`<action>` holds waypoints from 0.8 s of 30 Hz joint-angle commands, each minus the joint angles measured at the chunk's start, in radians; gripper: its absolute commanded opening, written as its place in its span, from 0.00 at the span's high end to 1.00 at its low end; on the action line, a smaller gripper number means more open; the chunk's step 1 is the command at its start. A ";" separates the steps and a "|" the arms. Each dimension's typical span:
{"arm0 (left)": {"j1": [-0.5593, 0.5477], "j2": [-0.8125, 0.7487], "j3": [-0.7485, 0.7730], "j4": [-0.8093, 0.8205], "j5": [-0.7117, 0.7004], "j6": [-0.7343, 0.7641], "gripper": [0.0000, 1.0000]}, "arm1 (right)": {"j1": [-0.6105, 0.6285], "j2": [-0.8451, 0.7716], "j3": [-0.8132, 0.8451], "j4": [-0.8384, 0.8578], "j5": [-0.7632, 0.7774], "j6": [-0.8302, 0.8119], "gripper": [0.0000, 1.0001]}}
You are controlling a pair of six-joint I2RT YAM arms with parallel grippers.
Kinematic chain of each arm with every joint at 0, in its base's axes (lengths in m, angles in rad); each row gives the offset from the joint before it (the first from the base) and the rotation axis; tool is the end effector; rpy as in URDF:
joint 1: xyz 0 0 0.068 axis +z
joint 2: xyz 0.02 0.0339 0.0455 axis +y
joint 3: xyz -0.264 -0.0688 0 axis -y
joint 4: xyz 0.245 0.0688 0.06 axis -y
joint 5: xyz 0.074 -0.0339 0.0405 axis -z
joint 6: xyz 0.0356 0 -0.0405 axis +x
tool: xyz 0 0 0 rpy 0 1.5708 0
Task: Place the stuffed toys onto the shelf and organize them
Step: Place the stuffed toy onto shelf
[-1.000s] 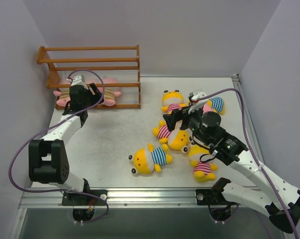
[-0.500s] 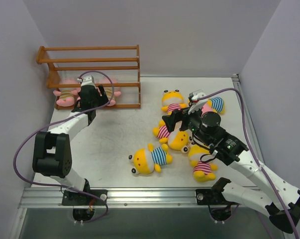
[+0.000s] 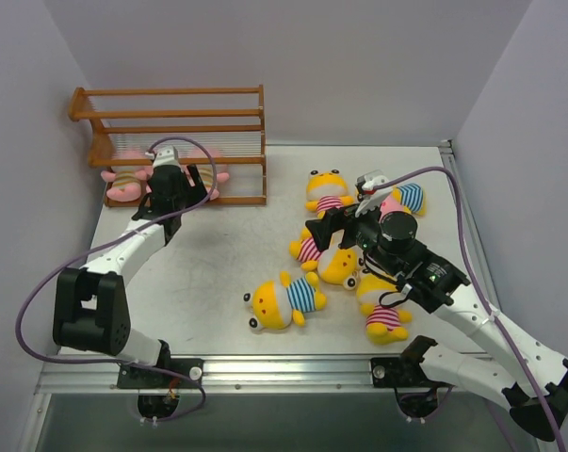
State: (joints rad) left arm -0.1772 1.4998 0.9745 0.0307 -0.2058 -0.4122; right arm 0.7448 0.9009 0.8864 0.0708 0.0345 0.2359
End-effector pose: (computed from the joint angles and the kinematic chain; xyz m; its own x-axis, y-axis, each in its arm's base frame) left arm 0.3351 -0.0526 0.2542 -0.4263 -0.3221 -0.8453 -0.1913 0.9454 -0.2637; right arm 0.1562 0.1423 0.3831 -0.1122 0.2143 -0.9703 -0.6437 0.7282 0.2352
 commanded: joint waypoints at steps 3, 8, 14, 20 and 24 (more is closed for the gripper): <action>-0.010 -0.116 -0.014 -0.087 -0.012 -0.011 0.14 | -0.007 -0.028 -0.010 0.023 0.027 0.014 0.02; -0.022 -0.161 -0.036 -0.107 -0.012 -0.013 0.10 | -0.007 -0.040 -0.026 0.034 0.036 0.031 0.02; -0.027 -0.197 -0.065 -0.117 -0.023 -0.013 0.04 | -0.005 -0.068 -0.047 0.058 0.039 0.052 0.02; -0.027 -0.201 -0.050 -0.132 -0.023 -0.013 0.03 | -0.007 -0.079 -0.063 0.078 0.048 0.066 0.02; -0.027 -0.196 -0.045 -0.118 -0.024 -0.013 0.03 | -0.007 -0.083 -0.078 0.093 0.050 0.068 0.02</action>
State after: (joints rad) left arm -0.2012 1.3277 0.9073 -0.1028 -0.2134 -0.4152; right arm 0.7448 0.8337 0.8200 0.1013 0.0635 0.2916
